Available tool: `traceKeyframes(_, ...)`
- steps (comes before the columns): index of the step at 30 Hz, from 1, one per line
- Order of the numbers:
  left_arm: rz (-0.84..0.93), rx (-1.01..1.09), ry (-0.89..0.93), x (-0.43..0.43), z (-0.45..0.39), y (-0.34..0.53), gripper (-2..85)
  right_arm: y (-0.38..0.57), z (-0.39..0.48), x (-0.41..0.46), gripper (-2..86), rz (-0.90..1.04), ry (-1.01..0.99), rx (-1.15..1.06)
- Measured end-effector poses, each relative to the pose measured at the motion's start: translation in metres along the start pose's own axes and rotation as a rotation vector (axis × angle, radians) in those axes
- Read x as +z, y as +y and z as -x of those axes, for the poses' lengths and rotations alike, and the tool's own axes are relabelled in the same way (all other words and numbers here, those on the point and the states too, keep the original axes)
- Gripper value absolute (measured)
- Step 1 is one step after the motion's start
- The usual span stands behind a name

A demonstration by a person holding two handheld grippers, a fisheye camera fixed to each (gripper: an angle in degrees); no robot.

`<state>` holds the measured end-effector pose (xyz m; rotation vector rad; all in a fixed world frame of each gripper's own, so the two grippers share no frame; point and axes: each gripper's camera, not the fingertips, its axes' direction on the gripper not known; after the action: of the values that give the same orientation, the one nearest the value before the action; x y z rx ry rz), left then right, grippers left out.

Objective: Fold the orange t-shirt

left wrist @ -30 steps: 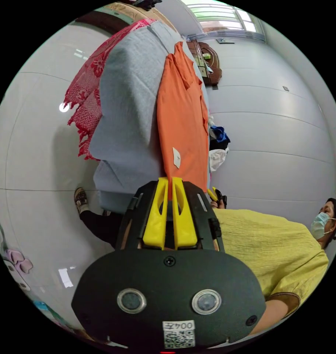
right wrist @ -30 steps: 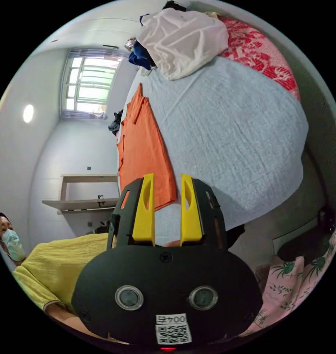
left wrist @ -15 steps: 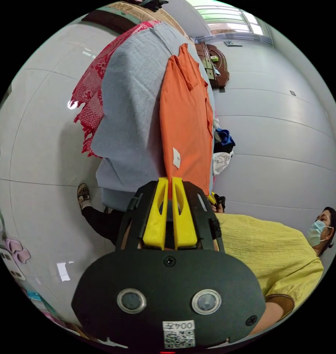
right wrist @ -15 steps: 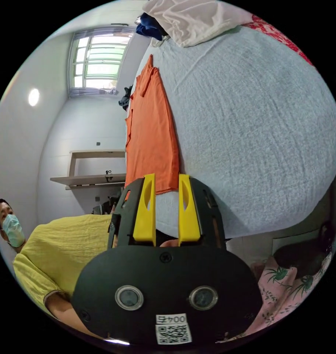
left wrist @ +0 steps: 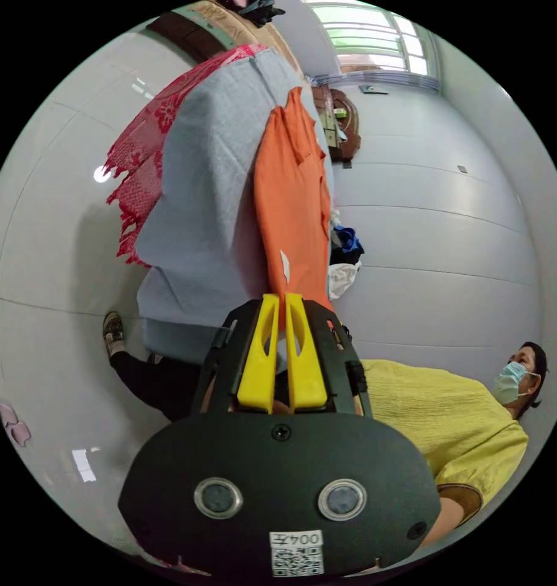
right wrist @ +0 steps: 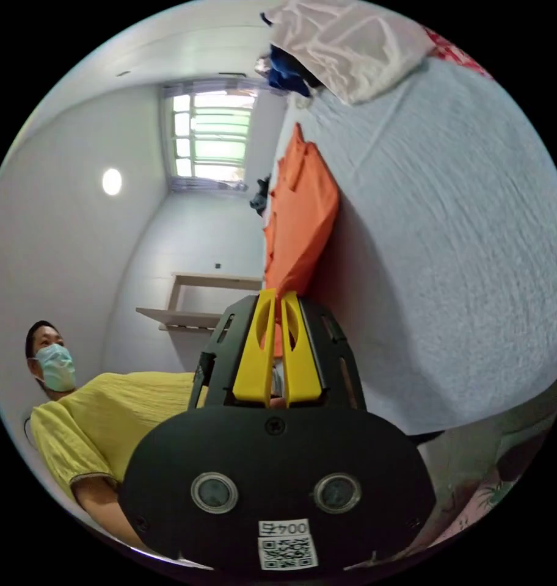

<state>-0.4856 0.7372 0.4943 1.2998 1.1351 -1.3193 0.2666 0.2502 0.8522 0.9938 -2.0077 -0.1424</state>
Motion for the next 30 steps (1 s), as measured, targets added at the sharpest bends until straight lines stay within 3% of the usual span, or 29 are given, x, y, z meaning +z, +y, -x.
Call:
traceKeyframes(6,-0.11,0.08,0.125,-0.031,-0.042,0.0,2.1,-0.032,0.061,-0.021,-0.5,-0.066,-0.054,-0.126)
traceKeyframes(17,-0.12,0.191,0.102,-0.062,-0.121,-0.005,2.3,-0.075,0.145,-0.029,-0.6,-0.02,0.048,-0.247)
traceKeyframes(30,-0.064,0.045,0.066,-0.089,-0.117,0.063,2.0,-0.038,0.124,-0.056,-0.5,-0.002,0.079,-0.078)
